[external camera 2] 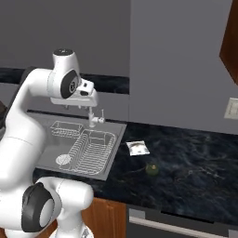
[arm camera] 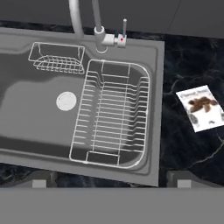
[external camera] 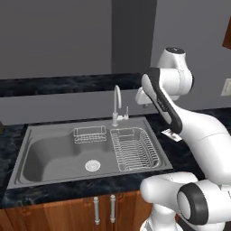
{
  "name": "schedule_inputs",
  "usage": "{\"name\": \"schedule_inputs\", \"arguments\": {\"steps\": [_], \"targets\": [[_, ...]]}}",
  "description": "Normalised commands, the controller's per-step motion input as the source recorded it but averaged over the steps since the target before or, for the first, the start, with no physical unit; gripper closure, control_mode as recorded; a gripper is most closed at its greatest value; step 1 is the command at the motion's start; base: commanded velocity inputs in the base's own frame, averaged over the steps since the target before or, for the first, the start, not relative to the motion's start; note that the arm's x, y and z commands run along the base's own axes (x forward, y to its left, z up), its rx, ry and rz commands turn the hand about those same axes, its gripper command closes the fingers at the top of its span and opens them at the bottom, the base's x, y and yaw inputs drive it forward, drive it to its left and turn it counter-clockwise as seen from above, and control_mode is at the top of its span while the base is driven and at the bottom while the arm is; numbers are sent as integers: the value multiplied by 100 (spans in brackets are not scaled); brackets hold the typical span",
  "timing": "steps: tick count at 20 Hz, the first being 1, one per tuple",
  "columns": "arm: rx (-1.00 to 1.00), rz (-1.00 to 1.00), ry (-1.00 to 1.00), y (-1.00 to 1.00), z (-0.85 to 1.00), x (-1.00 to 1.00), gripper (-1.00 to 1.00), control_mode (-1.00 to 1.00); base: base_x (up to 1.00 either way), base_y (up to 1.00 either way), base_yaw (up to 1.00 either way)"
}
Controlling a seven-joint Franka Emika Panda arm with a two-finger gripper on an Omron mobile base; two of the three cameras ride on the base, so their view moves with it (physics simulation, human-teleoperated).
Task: Turn on the sink faucet. Then move the squash from the counter to the sink. Turn off the sink. Move the vegetable from the sink to the pot next to the stove. Finally move the pot to the front left burner.
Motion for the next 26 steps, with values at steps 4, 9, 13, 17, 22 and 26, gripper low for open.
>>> {"name": "schedule_inputs", "arguments": {"steps": [4, 9, 13, 17, 22, 26], "targets": [[0, 0, 0, 0, 0, 0, -100, 100, 30, -51, 0], [0, 0, 0, 0, 0, 0, -100, 100, 21, -69, -6], [0, 0, 0, 0, 0, 0, -100, 100, 16, -68, -13], [0, 0, 0, 0, 0, 0, -100, 100, 27, -14, -8], [0, 0, 0, 0, 0, 0, -100, 100, -17, 7, -1], [0, 0, 0, 0, 0, 0, -100, 100, -46, 14, 0]]}}
